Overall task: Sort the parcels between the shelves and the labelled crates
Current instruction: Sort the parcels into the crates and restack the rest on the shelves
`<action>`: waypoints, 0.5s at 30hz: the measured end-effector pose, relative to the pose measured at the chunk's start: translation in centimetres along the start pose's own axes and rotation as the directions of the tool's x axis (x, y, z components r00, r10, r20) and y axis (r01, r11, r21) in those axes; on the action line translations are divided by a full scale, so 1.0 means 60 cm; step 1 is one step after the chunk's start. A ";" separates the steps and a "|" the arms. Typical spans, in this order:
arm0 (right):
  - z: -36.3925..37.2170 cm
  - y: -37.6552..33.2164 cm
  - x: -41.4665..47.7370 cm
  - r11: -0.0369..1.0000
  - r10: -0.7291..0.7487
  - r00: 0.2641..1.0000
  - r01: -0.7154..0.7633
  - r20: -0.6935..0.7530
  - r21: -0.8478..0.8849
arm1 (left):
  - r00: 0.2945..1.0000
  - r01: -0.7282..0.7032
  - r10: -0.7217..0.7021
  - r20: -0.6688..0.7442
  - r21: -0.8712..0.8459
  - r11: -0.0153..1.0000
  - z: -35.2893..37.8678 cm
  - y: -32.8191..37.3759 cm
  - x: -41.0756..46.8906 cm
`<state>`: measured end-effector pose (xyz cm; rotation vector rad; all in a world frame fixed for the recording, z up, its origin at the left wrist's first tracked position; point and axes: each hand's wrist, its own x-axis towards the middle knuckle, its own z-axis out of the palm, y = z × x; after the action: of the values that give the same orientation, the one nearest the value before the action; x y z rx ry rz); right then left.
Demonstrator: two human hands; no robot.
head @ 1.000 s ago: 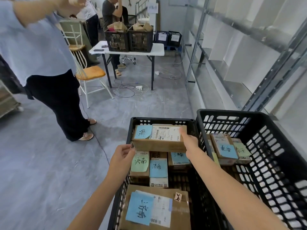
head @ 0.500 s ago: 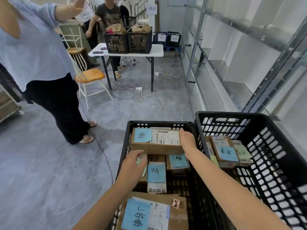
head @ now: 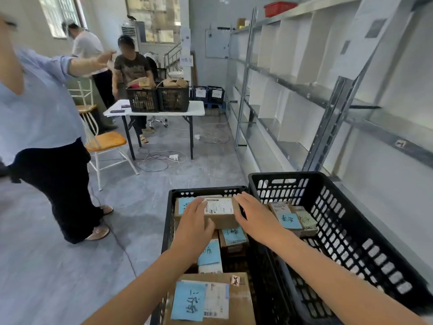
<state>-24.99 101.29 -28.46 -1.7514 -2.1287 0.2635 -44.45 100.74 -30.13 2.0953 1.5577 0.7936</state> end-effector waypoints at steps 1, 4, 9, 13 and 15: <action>-0.016 -0.004 -0.013 1.000 0.000 1.000 -0.001 -0.020 -0.026 | 1.000 -0.026 0.027 -0.007 0.015 1.000 -0.009 0.006 -0.002; -0.058 -0.015 -0.056 0.997 0.052 0.996 -0.056 -0.076 -0.049 | 0.989 -0.147 0.146 0.022 0.048 0.988 -0.023 0.027 -0.012; -0.109 -0.018 -0.156 0.978 0.136 0.971 -0.163 -0.199 -0.130 | 0.929 -0.360 0.357 0.092 0.016 0.933 -0.008 0.090 -0.034; -0.153 -0.006 -0.263 0.935 0.246 0.937 -0.296 -0.248 -0.193 | 0.809 -0.586 0.573 0.131 0.098 0.804 0.016 0.148 -0.061; -0.180 0.001 -0.319 0.909 0.301 0.917 -0.359 -0.263 -0.213 | 0.718 -0.690 0.668 0.196 0.068 0.721 0.019 0.187 -0.078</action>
<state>-17.62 81.70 -21.72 -2.1786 -1.7590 -0.1291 -36.59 93.00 -24.89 2.8036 0.7295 0.7221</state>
